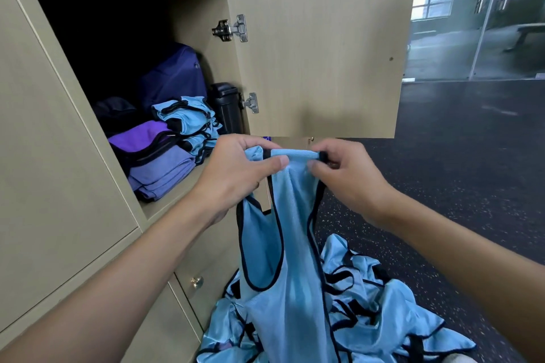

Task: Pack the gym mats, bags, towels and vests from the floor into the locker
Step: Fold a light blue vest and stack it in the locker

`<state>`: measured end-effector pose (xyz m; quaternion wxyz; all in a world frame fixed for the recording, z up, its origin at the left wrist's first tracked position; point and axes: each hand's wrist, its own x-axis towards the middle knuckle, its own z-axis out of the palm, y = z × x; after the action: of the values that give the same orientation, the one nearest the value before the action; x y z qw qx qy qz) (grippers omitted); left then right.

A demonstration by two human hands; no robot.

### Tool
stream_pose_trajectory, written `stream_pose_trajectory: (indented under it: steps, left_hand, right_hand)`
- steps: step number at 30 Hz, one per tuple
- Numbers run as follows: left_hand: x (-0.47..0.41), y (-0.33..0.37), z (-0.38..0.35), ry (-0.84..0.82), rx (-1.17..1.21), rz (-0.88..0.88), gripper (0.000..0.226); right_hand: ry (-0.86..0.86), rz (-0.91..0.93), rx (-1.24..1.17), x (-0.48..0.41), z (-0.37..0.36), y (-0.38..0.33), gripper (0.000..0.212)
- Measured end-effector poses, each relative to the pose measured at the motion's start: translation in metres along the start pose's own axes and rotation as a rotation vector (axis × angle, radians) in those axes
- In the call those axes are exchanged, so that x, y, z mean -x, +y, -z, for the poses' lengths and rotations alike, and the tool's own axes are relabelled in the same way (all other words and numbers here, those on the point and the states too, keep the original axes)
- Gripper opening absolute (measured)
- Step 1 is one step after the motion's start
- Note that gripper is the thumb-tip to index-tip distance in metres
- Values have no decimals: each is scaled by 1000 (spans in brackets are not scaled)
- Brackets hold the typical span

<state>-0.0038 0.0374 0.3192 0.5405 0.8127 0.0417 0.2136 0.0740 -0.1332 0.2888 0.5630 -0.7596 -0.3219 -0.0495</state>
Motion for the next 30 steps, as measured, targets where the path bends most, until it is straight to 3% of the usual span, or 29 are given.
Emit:
stream_pose_trajectory:
  steps: [4, 9, 14, 21, 24, 27, 30]
  left_hand:
    - [-3, -1, 6, 21, -64, -36, 6]
    - [-1, 0, 7, -84, -168, -40, 12]
    - [-4, 1, 11, 17, -123, -70, 19]
    - [0, 11, 12, -79, 7, -157, 10]
    - [2, 14, 10, -166, 7, -182, 9]
    - [3, 14, 10, -209, 19, -187, 11]
    - [3, 10, 9, -196, 21, -178, 9]
  right_hand:
    - [112, -62, 17, -4, 6, 3, 20]
    - [111, -67, -26, -1, 6, -3, 40]
    - [124, -75, -131, 1, 10, -8, 34]
    - [-279, -285, -686, 0, 10, -14, 53]
    - [-360, -276, -687, 1, 4, -8, 27]
    - [-472, -254, -631, 4, 2, -7, 31]
    - [-450, -240, -602, 4, 0, -10, 27]
